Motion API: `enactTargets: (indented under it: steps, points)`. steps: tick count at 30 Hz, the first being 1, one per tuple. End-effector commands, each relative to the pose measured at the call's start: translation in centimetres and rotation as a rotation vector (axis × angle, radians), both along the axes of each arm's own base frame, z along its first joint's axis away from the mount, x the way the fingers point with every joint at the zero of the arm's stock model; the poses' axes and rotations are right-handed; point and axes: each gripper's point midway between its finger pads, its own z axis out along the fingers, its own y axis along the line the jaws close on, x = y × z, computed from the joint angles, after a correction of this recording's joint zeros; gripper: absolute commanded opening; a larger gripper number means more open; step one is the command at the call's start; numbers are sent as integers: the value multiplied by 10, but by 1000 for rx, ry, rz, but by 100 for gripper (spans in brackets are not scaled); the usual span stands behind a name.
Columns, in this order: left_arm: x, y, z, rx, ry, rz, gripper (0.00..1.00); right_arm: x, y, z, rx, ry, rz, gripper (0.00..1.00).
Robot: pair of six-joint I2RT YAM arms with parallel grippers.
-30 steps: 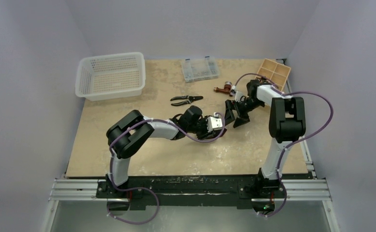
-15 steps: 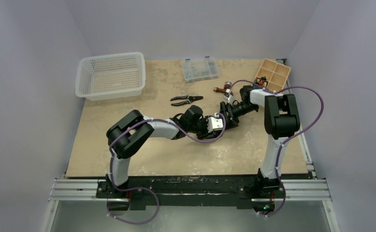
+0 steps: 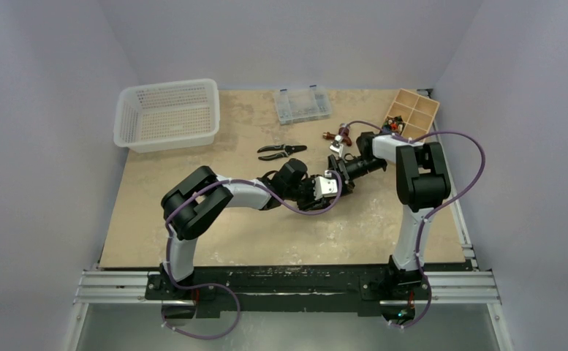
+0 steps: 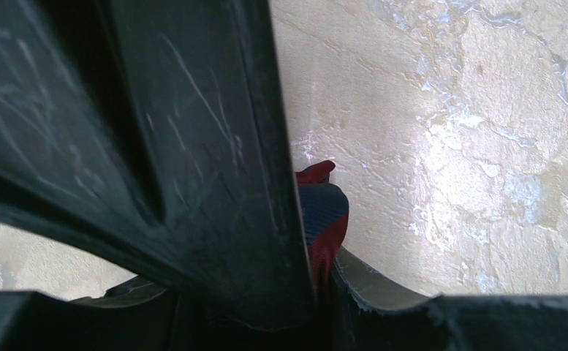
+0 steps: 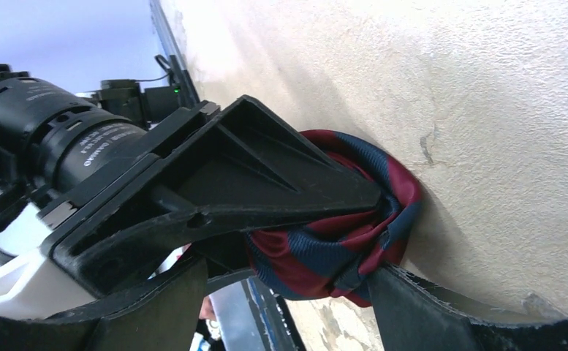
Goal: Roll the ties
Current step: Pick up the tie at the center of the board.
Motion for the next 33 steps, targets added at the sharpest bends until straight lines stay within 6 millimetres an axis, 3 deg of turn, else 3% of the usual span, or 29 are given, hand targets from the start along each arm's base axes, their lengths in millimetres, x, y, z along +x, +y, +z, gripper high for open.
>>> enactTargets:
  steps: [1, 4, 9, 12, 14, 18, 25, 28, 31, 33]
  points:
    - [-22, 40, -61, 206, 123, 11, 7, 2, 5, -3, -63, -38, 12, 79]
    - [-21, 40, -61, 206, 122, 15, 7, 6, -1, -10, -126, -57, -2, 73]
    - [-20, 39, -60, 205, 120, 15, 7, 6, -3, -7, -142, -81, -2, 44]
    - [-20, 38, -60, 204, 119, 16, 9, 5, -3, -9, -136, -73, 2, 21]
    - [-18, 37, -59, 200, 120, 23, 19, 3, -2, -10, -126, -57, 8, 0]
    - [-17, 30, -46, 137, 110, 33, 47, 2, -2, -11, -121, -58, 16, 0]
    - [-19, 4, 9, -77, 107, -27, 61, 1, -4, -9, -121, -93, 37, 0]
    - [-19, -5, 28, -134, 96, -44, 75, 3, -3, -7, -116, -110, 36, 0]
    - [-19, -8, 32, -157, 89, -58, 93, 5, -3, -7, -113, -116, 30, 0]
    - [-16, -8, 27, -145, 79, -49, 98, 6, -2, -5, -102, -117, 28, 0]
